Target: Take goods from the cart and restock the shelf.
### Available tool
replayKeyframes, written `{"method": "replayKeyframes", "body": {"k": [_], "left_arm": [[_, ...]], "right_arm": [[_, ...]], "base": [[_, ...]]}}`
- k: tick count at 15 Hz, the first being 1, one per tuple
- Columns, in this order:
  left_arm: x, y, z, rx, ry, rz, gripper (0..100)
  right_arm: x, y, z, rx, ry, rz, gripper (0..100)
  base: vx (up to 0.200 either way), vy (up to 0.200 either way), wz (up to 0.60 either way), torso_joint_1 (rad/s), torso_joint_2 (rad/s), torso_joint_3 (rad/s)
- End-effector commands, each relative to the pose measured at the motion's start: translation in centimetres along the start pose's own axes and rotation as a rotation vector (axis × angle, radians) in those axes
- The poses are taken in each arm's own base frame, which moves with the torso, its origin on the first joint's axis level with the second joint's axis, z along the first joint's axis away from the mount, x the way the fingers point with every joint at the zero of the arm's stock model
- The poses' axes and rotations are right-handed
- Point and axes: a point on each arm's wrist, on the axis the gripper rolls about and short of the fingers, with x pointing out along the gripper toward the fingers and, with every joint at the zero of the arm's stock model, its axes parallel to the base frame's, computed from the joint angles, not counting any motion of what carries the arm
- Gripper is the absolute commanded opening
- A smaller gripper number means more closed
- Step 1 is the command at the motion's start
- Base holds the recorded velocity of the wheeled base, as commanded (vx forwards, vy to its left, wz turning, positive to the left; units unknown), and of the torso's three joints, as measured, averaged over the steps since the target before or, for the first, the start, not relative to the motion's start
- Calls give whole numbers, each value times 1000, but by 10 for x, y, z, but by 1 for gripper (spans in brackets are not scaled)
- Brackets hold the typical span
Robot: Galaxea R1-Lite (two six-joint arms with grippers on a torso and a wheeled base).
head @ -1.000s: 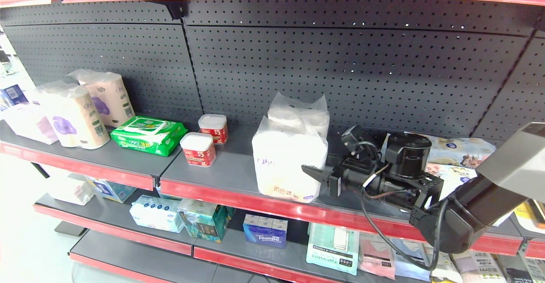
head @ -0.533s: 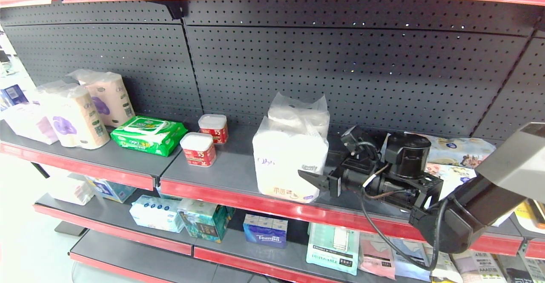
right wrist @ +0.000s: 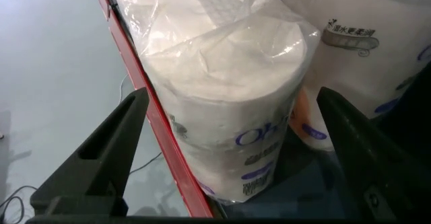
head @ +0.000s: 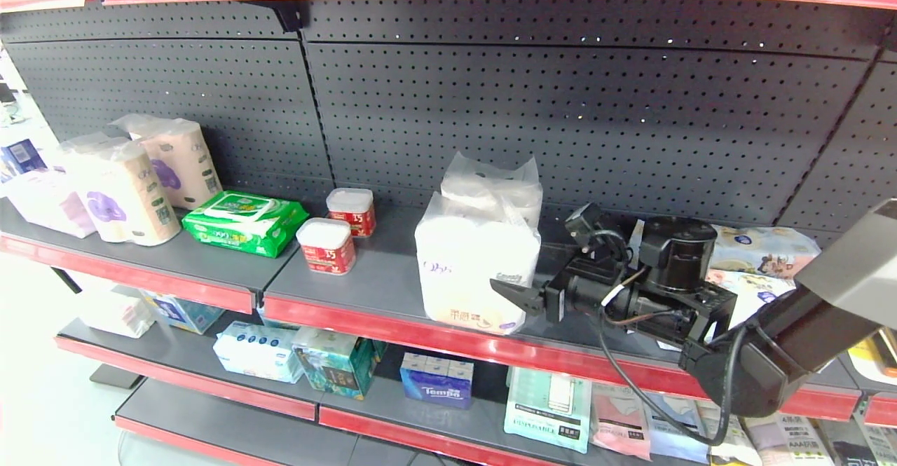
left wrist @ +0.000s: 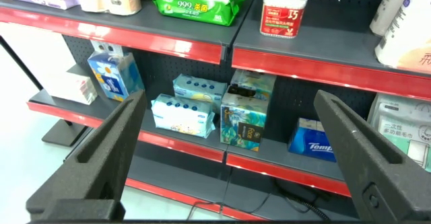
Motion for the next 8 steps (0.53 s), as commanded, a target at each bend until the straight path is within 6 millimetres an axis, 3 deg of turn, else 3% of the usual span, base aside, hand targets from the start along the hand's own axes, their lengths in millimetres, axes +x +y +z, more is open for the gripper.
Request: {"method": "replayKeyframes", "body": {"k": [1, 8], "left_arm": [[0, 0, 0, 0, 1, 1, 100], [0, 0, 0, 0, 1, 1, 100]], "right_arm": [[-7, 1, 5, -2, -8, -5, 100], [-26, -2, 18, 6, 1, -31, 100]], "base": [[0, 0, 0, 0, 0, 0], [0, 0, 0, 0, 0, 0]]}}
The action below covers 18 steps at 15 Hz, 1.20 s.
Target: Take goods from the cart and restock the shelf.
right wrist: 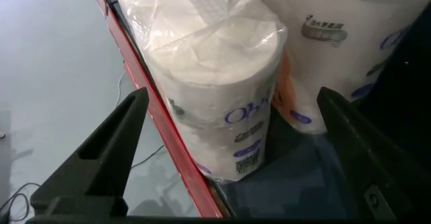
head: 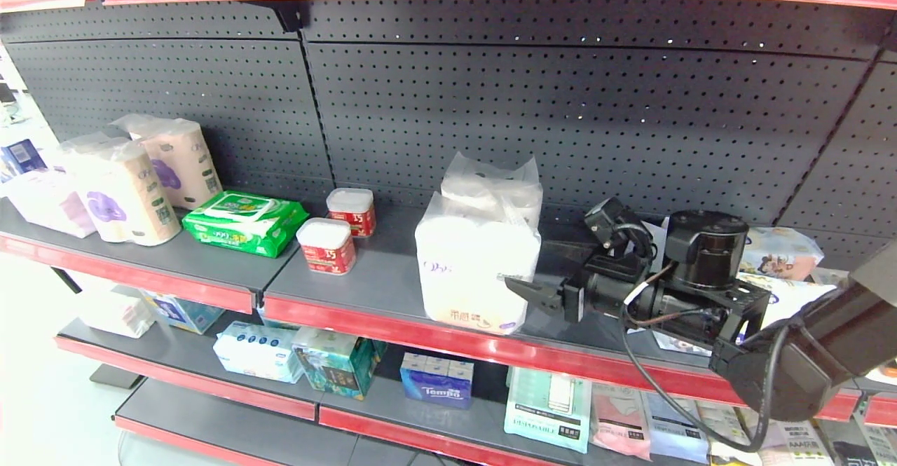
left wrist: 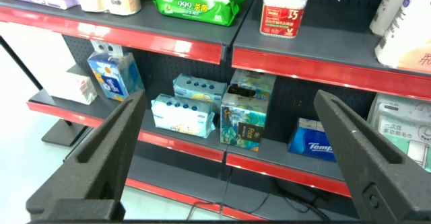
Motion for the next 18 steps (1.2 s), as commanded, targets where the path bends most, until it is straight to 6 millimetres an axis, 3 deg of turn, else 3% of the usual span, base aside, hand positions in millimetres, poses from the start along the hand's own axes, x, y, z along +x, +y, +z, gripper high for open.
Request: {"method": "replayKeyframes", "body": {"k": [1, 13, 17, 18], "left_arm": [[0, 0, 0, -1, 0, -1, 100], [0, 0, 0, -1, 0, -1, 100], [0, 0, 0, -1, 0, -1, 100], [0, 0, 0, -1, 0, 0, 100]], "right_arm": [[-9, 0, 11, -9, -27, -10, 100], [-46, 8, 33, 12, -50, -25, 100], [-65, 10, 43, 58, -45, -69, 100], [-79, 8, 48, 81, -26, -140, 100]], "base": [[0, 0, 0, 0, 0, 0], [0, 0, 0, 0, 0, 0], [0, 0, 0, 0, 0, 0], [0, 0, 0, 0, 0, 0]]}}
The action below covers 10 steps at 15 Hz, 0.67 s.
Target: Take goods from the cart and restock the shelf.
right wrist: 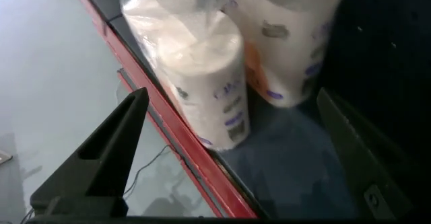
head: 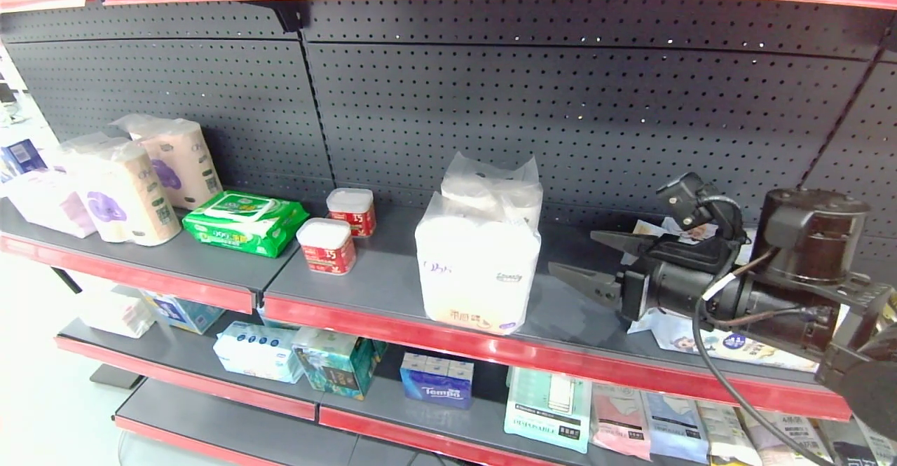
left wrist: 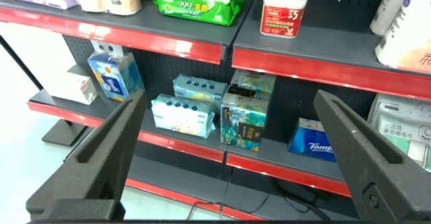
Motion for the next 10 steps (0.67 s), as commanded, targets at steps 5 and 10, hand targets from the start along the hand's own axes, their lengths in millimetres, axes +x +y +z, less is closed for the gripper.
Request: {"method": "replayKeyframes", "body": {"k": [5, 10], "left_arm": [[0, 0, 0, 0, 0, 1, 100], [0, 0, 0, 0, 0, 1, 100]], "right_arm": [[-83, -9, 27, 34, 34, -309, 100], [-175, 20, 10, 53, 57, -543, 100]], "base": [[0, 0, 0, 0, 0, 0], [0, 0, 0, 0, 0, 0]]}}
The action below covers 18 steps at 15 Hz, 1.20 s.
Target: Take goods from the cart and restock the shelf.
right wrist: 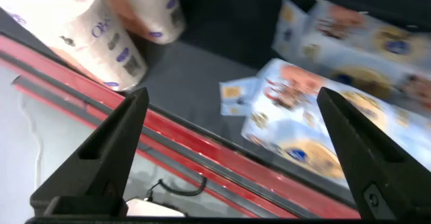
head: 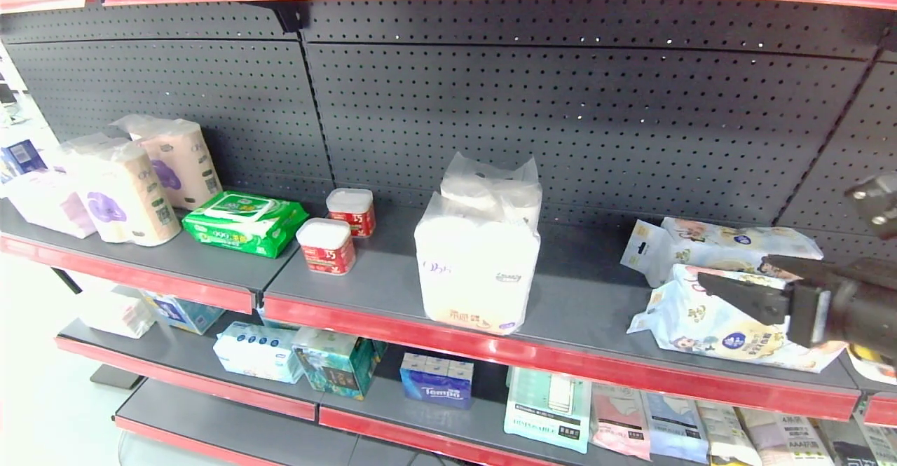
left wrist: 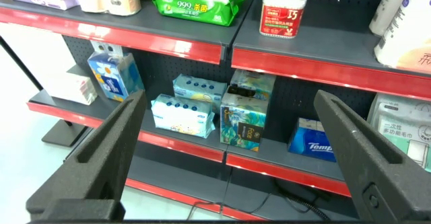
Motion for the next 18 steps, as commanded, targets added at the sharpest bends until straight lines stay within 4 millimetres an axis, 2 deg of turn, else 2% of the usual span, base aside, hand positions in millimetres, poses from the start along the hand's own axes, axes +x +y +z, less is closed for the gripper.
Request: {"method": "replayKeyframes", "body": {"k": [1, 2, 4, 5, 9, 13, 18], "left_arm": [[0, 0, 0, -1, 0, 1, 100], [0, 0, 0, -1, 0, 1, 100], [0, 0, 0, -1, 0, 1, 100], [0, 0, 0, -1, 0, 1, 100], [0, 0, 0, 0, 0, 0, 100], [0, 0, 0, -1, 0, 1, 100], [0, 0, 0, -1, 0, 1, 100]], "right_arm": [[-68, -1, -31, -12, -91, -105, 100], [-78, 1, -43, -21, -110, -117, 100], [-88, 2, -52, -22, -142, -134, 100], [-96, 2, -63, -12, -159, -189, 100], [-116, 12, -130, -57, -224, -199, 100], [-129, 19, -166, -62, -269, -193, 100], [-138, 21, -171, -66, -343, -186, 100]], "base": [[0, 0, 0, 0, 0, 0], [0, 0, 0, 0, 0, 0], [0, 0, 0, 0, 0, 0], [0, 0, 0, 0, 0, 0], [0, 0, 0, 0, 0, 0], [0, 0, 0, 0, 0, 0], [0, 0, 0, 0, 0, 0]]}}
